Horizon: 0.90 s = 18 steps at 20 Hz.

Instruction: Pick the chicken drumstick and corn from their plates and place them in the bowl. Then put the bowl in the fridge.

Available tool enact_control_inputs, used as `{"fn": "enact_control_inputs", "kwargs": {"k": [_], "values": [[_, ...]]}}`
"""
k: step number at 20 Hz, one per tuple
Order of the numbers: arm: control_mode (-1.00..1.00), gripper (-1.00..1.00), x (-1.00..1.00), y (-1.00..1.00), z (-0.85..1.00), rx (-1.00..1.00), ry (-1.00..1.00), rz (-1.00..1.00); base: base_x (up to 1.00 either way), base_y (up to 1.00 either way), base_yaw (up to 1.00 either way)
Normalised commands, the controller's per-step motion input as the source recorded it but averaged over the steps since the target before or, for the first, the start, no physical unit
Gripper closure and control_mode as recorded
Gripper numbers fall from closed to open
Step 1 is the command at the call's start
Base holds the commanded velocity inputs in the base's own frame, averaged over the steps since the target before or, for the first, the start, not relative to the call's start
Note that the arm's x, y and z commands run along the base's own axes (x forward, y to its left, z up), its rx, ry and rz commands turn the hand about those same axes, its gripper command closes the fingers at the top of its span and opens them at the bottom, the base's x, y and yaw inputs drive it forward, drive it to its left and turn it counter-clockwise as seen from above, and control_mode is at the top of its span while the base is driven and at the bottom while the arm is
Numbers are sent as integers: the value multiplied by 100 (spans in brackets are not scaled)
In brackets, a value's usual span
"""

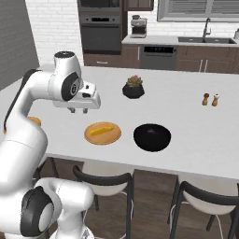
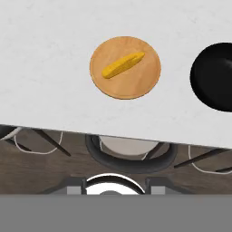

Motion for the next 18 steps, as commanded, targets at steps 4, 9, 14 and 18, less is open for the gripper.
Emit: {"fn": "enact_control_inputs", "kwargs": {"k": [4, 9, 14, 18], "values": [[-100, -100, -1, -1, -27, -1, 8, 0, 0, 0, 0], [-100, -100, 63, 19, -82, -5, 3, -19, 0, 0, 0], [-100, -100, 100, 2, -66, -1, 4, -34, 0, 0, 0], [-100, -100, 99, 0, -59, 0, 0, -25, 0, 0, 0]]}}
